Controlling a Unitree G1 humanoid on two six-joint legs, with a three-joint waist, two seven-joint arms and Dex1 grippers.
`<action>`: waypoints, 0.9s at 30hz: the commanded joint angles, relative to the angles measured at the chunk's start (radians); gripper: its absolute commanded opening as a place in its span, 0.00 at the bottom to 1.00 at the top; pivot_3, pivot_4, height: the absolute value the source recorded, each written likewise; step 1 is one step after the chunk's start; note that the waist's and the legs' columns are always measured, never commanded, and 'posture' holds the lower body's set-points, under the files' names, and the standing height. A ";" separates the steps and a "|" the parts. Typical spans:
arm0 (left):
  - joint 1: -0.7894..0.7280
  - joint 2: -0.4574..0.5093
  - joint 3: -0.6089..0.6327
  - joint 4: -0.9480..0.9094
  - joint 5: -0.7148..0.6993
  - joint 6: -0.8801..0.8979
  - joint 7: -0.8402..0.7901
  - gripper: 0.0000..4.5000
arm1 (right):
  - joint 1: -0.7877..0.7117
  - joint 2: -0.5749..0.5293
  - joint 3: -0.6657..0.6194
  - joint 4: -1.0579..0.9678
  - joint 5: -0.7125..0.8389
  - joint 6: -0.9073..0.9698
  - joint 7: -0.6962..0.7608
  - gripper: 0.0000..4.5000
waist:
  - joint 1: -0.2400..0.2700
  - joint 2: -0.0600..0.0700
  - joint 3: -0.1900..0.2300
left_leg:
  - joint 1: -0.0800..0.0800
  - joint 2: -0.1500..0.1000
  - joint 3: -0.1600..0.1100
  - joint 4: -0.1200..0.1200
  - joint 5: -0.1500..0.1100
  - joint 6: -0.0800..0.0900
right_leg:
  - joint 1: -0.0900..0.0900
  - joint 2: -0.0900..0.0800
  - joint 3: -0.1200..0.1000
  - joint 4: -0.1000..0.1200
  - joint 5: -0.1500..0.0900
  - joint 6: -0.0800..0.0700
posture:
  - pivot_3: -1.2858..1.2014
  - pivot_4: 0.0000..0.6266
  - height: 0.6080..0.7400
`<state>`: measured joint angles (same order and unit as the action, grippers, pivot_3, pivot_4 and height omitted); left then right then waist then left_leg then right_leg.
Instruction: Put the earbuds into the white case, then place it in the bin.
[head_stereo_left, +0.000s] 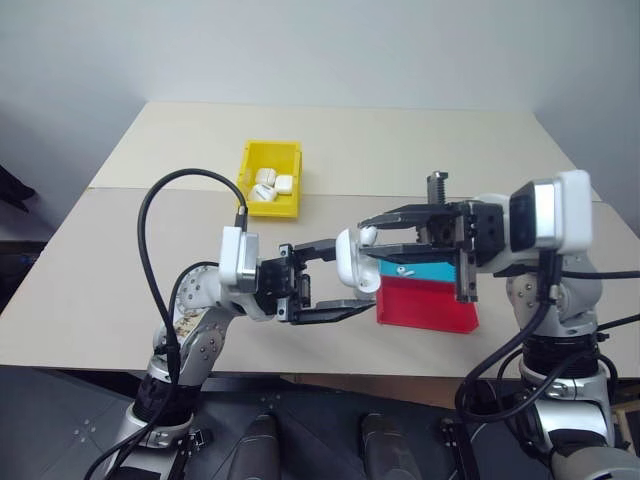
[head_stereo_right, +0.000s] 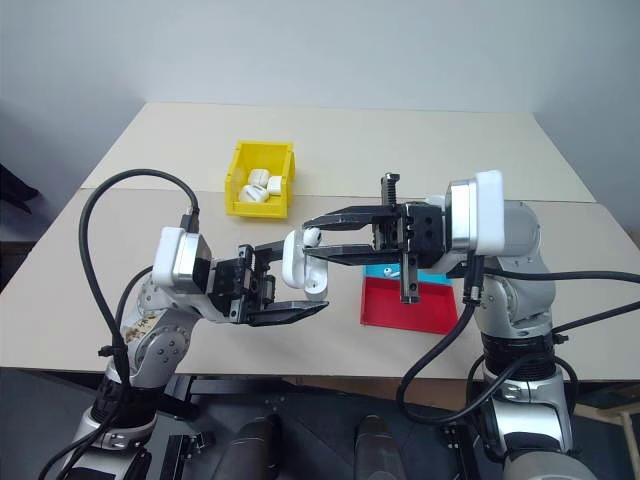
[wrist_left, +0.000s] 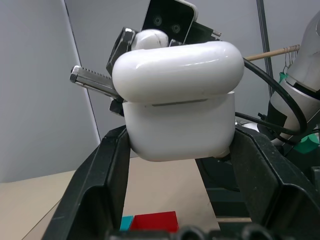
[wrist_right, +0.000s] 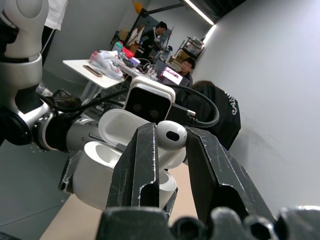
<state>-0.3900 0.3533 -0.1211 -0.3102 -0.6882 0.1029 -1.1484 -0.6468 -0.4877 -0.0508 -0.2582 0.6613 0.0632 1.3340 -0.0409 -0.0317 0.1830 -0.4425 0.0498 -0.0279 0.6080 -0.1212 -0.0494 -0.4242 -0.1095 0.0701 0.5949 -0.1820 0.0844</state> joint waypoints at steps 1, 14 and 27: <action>-0.004 -0.009 0.012 -0.030 0.000 -0.024 -0.001 0.61 | -0.004 0.000 0.001 0.004 -0.010 -0.040 0.003 0.14 | 0.000 0.000 0.000 | 0.000 0.000 0.000 0.000 0.000 0.000 | 0.000 0.000 0.000 0.000 0.000 0.000 | 0.52 0.24 1.00; -0.011 -0.016 0.017 0.004 0.024 -0.040 -0.014 0.61 | 0.014 -0.017 0.026 0.025 -0.067 -0.111 0.020 0.58 | -0.001 0.000 0.000 | 0.000 0.000 0.000 0.000 0.000 0.000 | 0.000 0.000 0.000 0.000 0.000 0.000 | 0.52 0.24 1.00; 0.044 0.029 0.016 0.170 0.171 -0.214 -0.105 0.61 | -0.080 -0.149 -0.019 0.094 -0.057 0.082 -0.080 0.65 | -0.002 0.000 0.000 | 0.000 0.000 0.001 0.000 0.000 0.000 | -0.001 0.000 0.001 0.000 0.000 0.000 | 0.52 0.24 1.00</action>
<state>-0.3634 0.3715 -0.1191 -0.1659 -0.5447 -0.0508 -1.2276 -0.6786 -0.6057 -0.0352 -0.1823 0.6118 0.0803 1.3079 -0.0430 -0.0314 0.1832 -0.4425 0.0497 -0.0273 0.6081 -0.1214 -0.0497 -0.4250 -0.1096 0.0707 0.5947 -0.1816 0.0837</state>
